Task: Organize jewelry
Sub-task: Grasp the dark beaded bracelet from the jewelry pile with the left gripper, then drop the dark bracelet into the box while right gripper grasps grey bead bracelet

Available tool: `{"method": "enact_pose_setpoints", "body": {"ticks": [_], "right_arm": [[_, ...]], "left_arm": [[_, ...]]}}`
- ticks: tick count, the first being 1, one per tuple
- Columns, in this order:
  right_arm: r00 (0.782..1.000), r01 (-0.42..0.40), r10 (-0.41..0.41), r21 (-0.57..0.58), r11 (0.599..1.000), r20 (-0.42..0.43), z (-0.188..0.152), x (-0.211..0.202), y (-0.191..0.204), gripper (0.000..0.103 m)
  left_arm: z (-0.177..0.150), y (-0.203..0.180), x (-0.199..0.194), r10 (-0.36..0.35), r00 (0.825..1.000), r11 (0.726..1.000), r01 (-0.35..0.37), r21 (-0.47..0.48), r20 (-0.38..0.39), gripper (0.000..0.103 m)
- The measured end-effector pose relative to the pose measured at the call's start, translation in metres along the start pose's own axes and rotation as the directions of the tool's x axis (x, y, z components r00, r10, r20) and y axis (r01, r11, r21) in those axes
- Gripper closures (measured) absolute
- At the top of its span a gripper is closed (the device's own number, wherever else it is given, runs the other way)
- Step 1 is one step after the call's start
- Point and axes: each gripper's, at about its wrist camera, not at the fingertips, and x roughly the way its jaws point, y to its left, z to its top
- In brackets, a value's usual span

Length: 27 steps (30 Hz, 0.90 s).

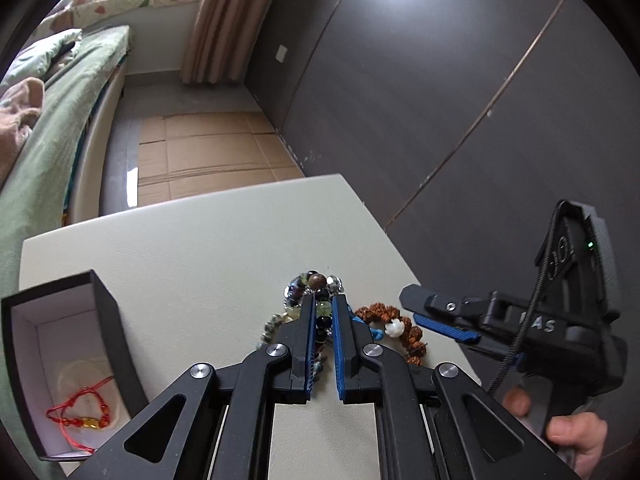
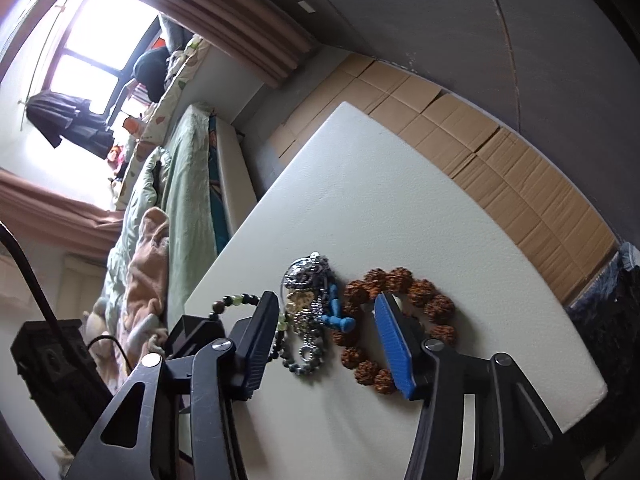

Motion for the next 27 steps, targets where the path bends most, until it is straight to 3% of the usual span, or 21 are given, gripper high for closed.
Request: {"method": "enact_pose_setpoints", "body": {"ticks": [4,16,23,27], "right_arm": [[1.0,-0.002,0.001,-0.02,1.0,-0.015,0.0,0.012,0.01,0.063],[0.987,-0.016,-0.01,-0.155,0.988,-0.163,-0.027,0.055,0.052,0.063],[0.97,0.063,-0.12,-0.256,0.965,-0.212,-0.044,0.091,0.073,0.063],[0.953,0.157,-0.243,-0.391,0.907,-0.181,-0.056,0.105,0.093,0.064]], "left_arm": [[0.006,0.009,-0.012,0.002,1.0,1.0,-0.001,-0.024,0.022,0.095],[0.016,0.041,-0.04,0.028,0.997,0.994,-0.021,-0.106,0.072,0.095],[0.021,0.064,-0.063,0.057,0.993,0.985,-0.038,-0.169,0.108,0.095],[0.02,0.072,-0.079,0.079,0.988,0.981,-0.054,-0.185,0.13,0.095]]}}
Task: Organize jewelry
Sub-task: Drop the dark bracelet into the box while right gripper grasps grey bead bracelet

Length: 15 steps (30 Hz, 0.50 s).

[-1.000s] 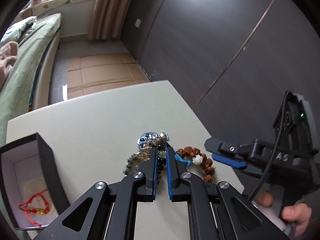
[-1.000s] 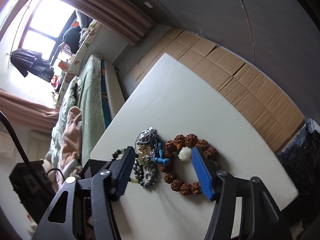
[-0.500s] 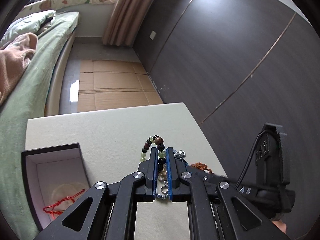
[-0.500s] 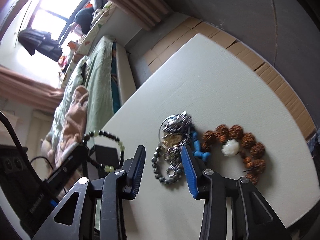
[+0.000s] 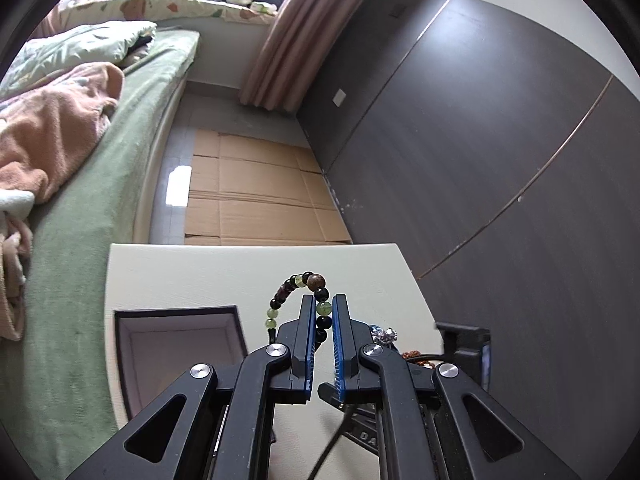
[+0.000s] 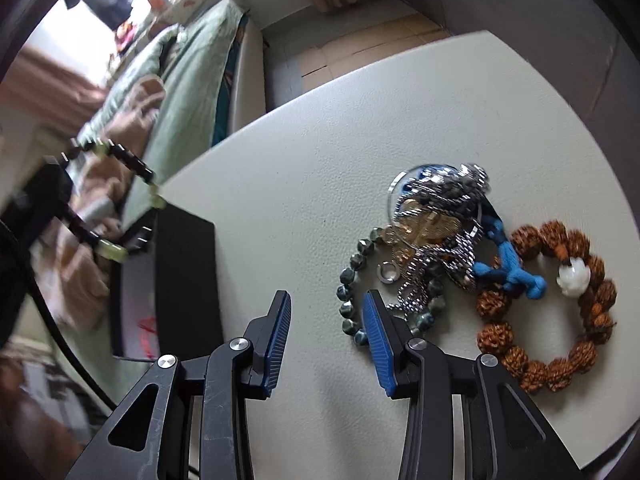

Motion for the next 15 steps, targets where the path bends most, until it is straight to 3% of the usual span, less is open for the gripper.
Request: {"method": "enact_pose_setpoints", "body": {"ticks": [2,3,6,8,10,15], "right_arm": [[0.998,0.057,-0.057,-0.033,0.998,0.008,-0.002,0.003,0.006,0.074],[0.996,0.089,-0.089,-0.055,0.995,0.003,-0.002,0.004,0.008,0.087],[0.993,0.119,-0.118,-0.092,0.989,0.023,-0.006,0.003,0.01,0.093],[0.998,0.064,-0.062,-0.059,0.996,0.034,-0.008,-0.003,0.003,0.093],[0.996,-0.043,0.044,-0.017,0.999,0.076,-0.01,-0.02,-0.004,0.093],[0.957,-0.233,0.222,0.035,0.972,0.188,-0.016,-0.06,-0.021,0.093]], "left_arm": [[-0.001,0.004,-0.006,0.009,1.0,1.0,-0.009,-0.003,0.007,0.095],[-0.002,0.005,-0.009,0.014,1.0,1.0,-0.014,-0.004,0.01,0.095],[-0.004,0.009,-0.017,0.026,1.0,1.0,-0.026,-0.007,0.017,0.095],[-0.007,0.013,-0.023,0.031,0.999,0.999,-0.031,-0.01,0.023,0.095],[-0.009,0.015,-0.028,0.033,0.999,0.999,-0.033,-0.018,0.028,0.095],[-0.015,0.023,-0.043,0.035,0.998,0.999,-0.034,-0.034,0.044,0.095]]}}
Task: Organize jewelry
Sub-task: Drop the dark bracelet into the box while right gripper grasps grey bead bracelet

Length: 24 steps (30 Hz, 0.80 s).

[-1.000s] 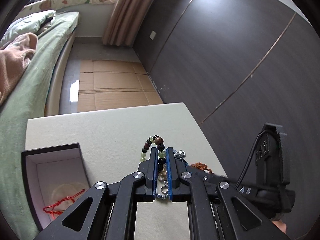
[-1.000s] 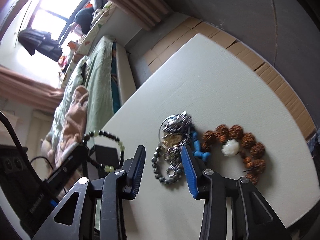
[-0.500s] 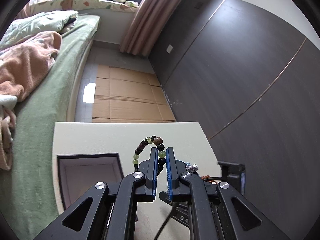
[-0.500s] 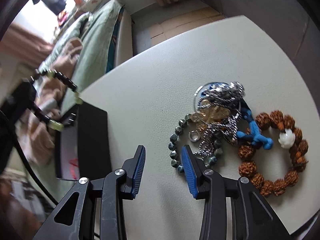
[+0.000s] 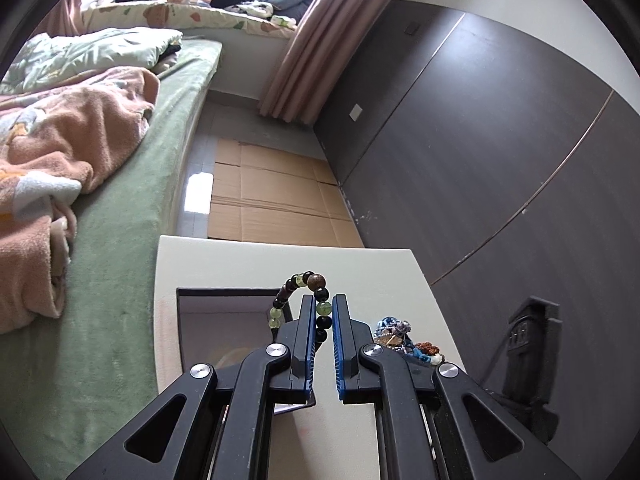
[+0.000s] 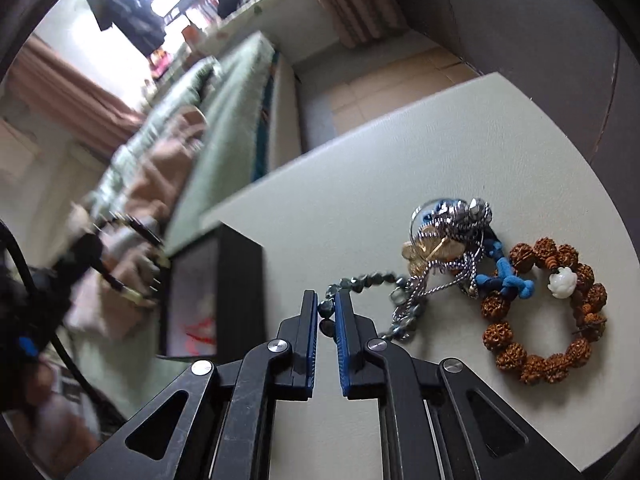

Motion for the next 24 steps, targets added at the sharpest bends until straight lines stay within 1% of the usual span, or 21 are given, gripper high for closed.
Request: {"method": "enact_pose_setpoints", "body": {"ticks": [2,4,5,8,10,11,17,19,21,24], "right_arm": [[0.997,-0.075,0.074,0.025,0.997,0.022,-0.003,-0.012,-0.004,0.093],[0.993,-0.118,0.117,0.03,0.993,0.032,-0.006,-0.016,-0.003,0.093],[0.988,-0.15,0.149,0.03,0.988,0.039,-0.009,-0.02,-0.003,0.093],[0.977,-0.209,0.207,0.026,0.978,0.052,-0.017,-0.026,0.006,0.093],[0.971,-0.233,0.232,0.009,0.973,0.066,-0.023,-0.029,0.016,0.093],[0.968,-0.241,0.241,0.001,0.97,0.071,-0.02,-0.026,0.024,0.093],[0.948,-0.294,0.301,-0.075,0.953,0.106,-0.013,-0.042,0.054,0.093],[0.943,-0.307,0.316,-0.095,0.947,0.106,-0.008,-0.047,0.065,0.093],[0.941,-0.309,0.32,-0.112,0.945,0.109,-0.003,-0.051,0.074,0.093],[0.94,-0.307,0.323,-0.14,0.941,0.111,0.009,-0.053,0.087,0.093]], "left_arm": [[-0.004,0.002,-0.005,-0.001,1.0,1.0,0.001,-0.006,0.002,0.095],[-0.006,0.002,-0.009,0.001,1.0,1.0,-0.001,-0.007,0.007,0.095],[-0.007,0.002,-0.011,0.003,1.0,1.0,-0.003,-0.007,0.01,0.095],[-0.01,0.004,-0.018,0.005,1.0,1.0,-0.005,-0.014,0.018,0.095],[-0.011,0.006,-0.022,0.007,1.0,1.0,-0.007,-0.019,0.024,0.095],[-0.012,0.007,-0.025,0.008,1.0,1.0,-0.008,-0.021,0.026,0.095],[-0.015,0.011,-0.032,0.017,0.999,1.0,-0.017,-0.019,0.034,0.095],[-0.015,0.013,-0.033,0.008,0.999,1.0,-0.007,-0.025,0.039,0.095],[-0.013,0.016,-0.032,0.012,0.999,0.999,-0.01,-0.038,0.042,0.095],[-0.009,0.022,-0.024,0.009,1.0,0.997,-0.008,-0.073,0.011,0.094]]}}
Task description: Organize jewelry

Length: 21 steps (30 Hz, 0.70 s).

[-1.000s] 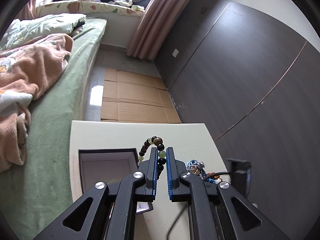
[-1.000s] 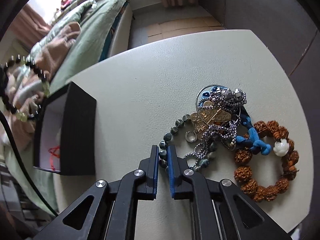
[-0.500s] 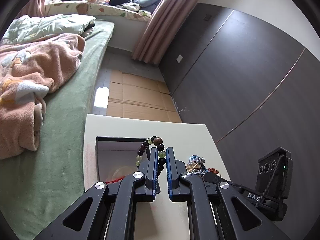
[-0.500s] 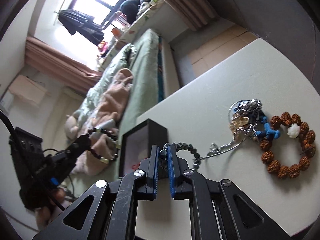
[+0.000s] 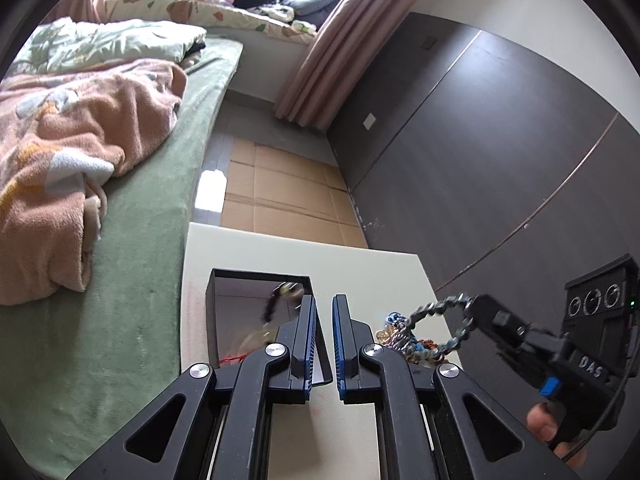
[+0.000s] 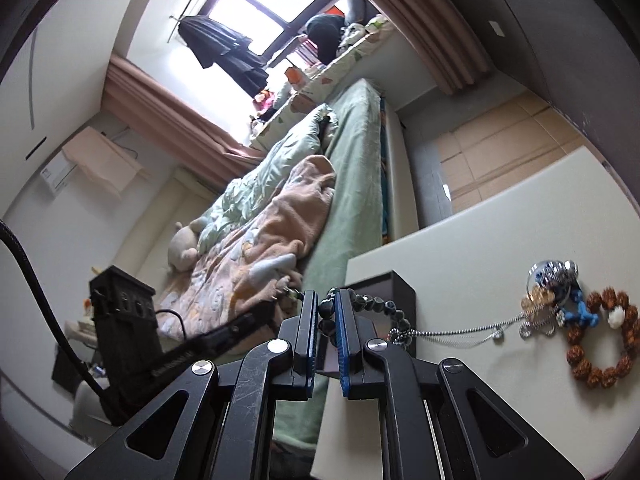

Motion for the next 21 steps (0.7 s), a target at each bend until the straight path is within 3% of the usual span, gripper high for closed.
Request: {"method": "enact_pose_setpoints", "body": {"ticks": [1,4,5,7,11,17,21], "right_arm": [[1.0,-0.001,0.001,-0.006,1.0,0.003,0.004,0.0,0.003,0.093],[0.999,-0.035,0.035,-0.017,0.999,0.016,0.013,0.003,0.011,0.093],[0.998,-0.055,0.055,-0.014,0.998,0.022,0.013,0.004,0.01,0.093],[0.994,-0.105,0.105,0.004,0.994,0.035,0.011,0.004,0.004,0.093],[0.965,-0.261,0.256,0.11,0.959,0.062,0.01,0.006,-0.017,0.093],[0.945,-0.327,0.323,0.09,0.941,0.055,0.007,0.013,-0.005,0.093],[0.951,-0.31,0.308,0.076,0.948,0.03,-0.001,0.025,0.004,0.093]], "left_arm": [[0.001,0.002,0.002,-0.002,1.0,1.0,0.002,-0.012,-0.012,0.087],[0.006,0.01,0.005,0.007,1.0,0.999,-0.007,-0.048,-0.011,0.039],[0.006,0.012,0.001,0.009,1.0,0.998,-0.008,-0.061,0.021,0.034],[0.009,0.015,-0.003,0.012,0.999,0.997,-0.008,-0.073,0.044,0.034],[0.011,0.022,-0.004,0.019,0.999,0.995,-0.015,-0.1,0.046,0.034],[0.016,0.034,-0.009,0.016,0.998,0.989,-0.006,-0.151,0.066,0.034],[0.017,0.038,-0.016,0.019,0.996,0.986,-0.005,-0.169,0.086,0.034]]}}
